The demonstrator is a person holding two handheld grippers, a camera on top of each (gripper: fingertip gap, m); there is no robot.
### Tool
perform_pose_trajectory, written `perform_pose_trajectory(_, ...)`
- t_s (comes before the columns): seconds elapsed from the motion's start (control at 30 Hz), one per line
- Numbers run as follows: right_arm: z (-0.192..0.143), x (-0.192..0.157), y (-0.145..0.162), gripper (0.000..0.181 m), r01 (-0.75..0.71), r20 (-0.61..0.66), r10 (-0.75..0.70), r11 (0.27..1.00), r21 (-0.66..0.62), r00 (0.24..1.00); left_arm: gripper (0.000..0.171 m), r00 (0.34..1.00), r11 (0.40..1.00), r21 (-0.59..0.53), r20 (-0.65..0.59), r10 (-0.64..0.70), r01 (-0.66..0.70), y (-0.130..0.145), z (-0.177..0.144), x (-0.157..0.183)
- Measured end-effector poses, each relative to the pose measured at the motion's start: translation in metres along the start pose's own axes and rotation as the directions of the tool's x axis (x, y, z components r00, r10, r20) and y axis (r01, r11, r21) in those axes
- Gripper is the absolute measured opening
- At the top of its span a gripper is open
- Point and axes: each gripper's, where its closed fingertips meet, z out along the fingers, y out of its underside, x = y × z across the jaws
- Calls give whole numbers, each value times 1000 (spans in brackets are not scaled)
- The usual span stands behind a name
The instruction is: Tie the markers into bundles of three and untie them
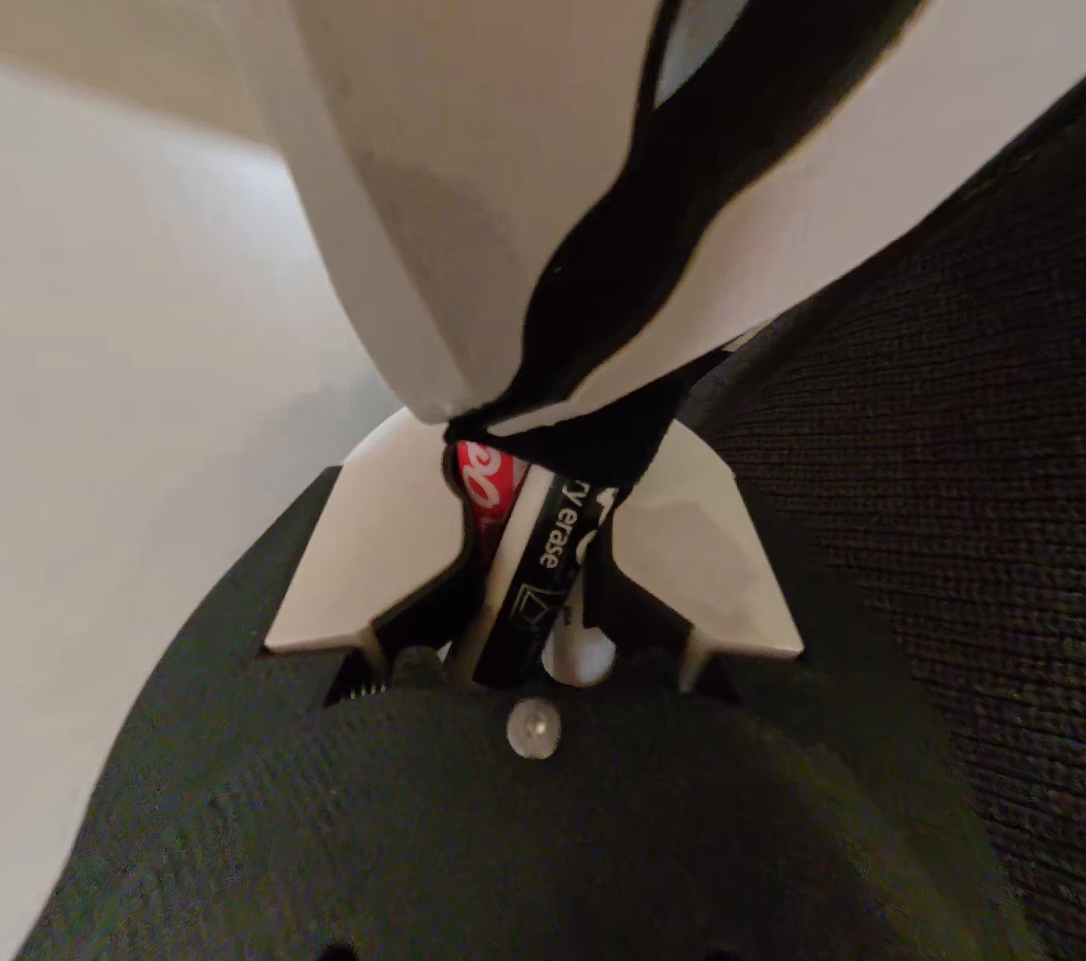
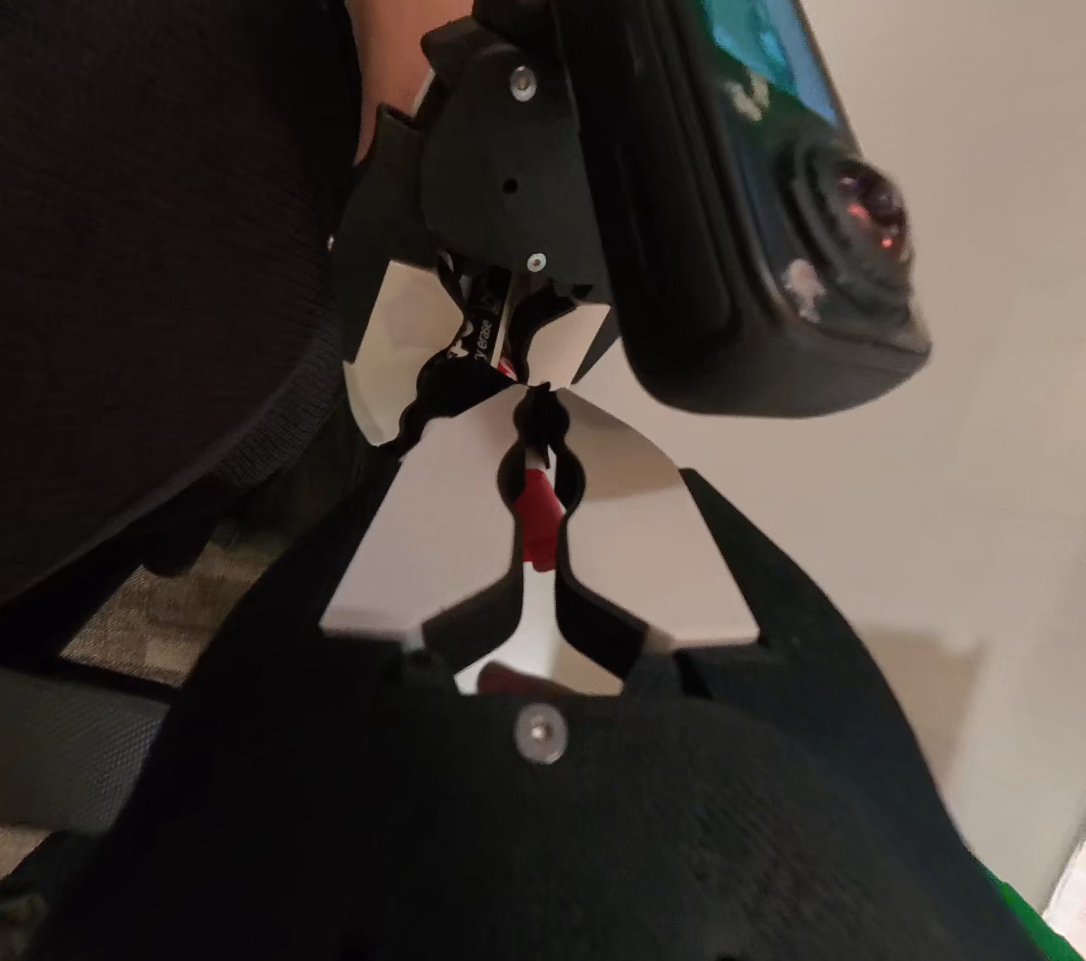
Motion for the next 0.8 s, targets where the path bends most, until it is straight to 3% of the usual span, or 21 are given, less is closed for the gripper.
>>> perform_pose_trajectory(0.03,0,0,0,5,7,3,-7,1000,-6,1000,43,1000,1000,6,-16,-22,22,-1,0,1)
perform_pose_trajectory(0.37,7,7,-2,2,105,-88,-121,979,-172,989,43,996,997,-4,-29,-81,81,3,2,-1)
perform_pose_trajectory(0.6,7,18,-4,1,38,-193,-76,981,-192,978,43,995,996,-5,37,-89,89,4,0,-11)
perform_pose_trajectory(0.7,4,25,-3,1,115,-289,-190,959,-258,938,42,992,993,15,51,-117,116,2,-3,-15)
perform_pose_trajectory(0.8,1,26,-7,1,275,-335,-392,897,-347,857,43,991,993,3,65,-118,118,4,-4,-19)
